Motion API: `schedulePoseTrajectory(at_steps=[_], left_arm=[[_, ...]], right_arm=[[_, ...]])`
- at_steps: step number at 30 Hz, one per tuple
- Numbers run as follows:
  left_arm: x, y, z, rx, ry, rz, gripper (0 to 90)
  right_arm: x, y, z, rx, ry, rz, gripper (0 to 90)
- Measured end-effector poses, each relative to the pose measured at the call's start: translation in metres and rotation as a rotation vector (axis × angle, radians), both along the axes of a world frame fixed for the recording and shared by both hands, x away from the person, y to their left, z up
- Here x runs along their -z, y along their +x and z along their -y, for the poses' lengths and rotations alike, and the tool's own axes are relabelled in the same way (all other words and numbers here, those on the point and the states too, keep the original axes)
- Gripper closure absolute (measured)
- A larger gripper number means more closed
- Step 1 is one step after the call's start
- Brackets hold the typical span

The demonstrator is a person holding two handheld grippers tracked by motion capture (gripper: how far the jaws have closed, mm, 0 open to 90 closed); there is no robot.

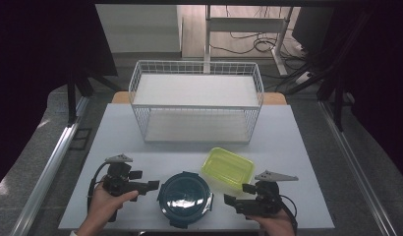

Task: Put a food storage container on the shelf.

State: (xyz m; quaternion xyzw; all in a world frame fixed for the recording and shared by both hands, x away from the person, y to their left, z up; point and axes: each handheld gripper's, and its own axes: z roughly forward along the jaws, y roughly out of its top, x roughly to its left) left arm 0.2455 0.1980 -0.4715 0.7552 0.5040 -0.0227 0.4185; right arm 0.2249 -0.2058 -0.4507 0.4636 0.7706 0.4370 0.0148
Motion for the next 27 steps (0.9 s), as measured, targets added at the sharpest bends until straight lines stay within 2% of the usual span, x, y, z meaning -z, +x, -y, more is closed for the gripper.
schedulePoseTrajectory(at_steps=[7, 10, 18, 27], left_arm=[[0.008, -0.001, 0.004, 0.039, -0.03, -0.054, 9.5], [0.01, 0.0, 0.009, 0.053, -0.039, -0.067, 10.1], [0.015, 0.004, 0.019, 0.095, -0.046, -0.097, 10.6], [0.022, 0.005, 0.029, 0.126, -0.052, -0.125, 10.5]], right_arm=[[0.012, -0.002, -0.011, -0.001, 0.027, -0.083, 13.2], [0.015, -0.004, -0.017, -0.011, 0.038, -0.093, 13.1], [0.026, -0.007, -0.033, -0.036, 0.023, -0.134, 12.0], [0.034, -0.003, -0.044, -0.014, 0.044, -0.176, 11.2]])
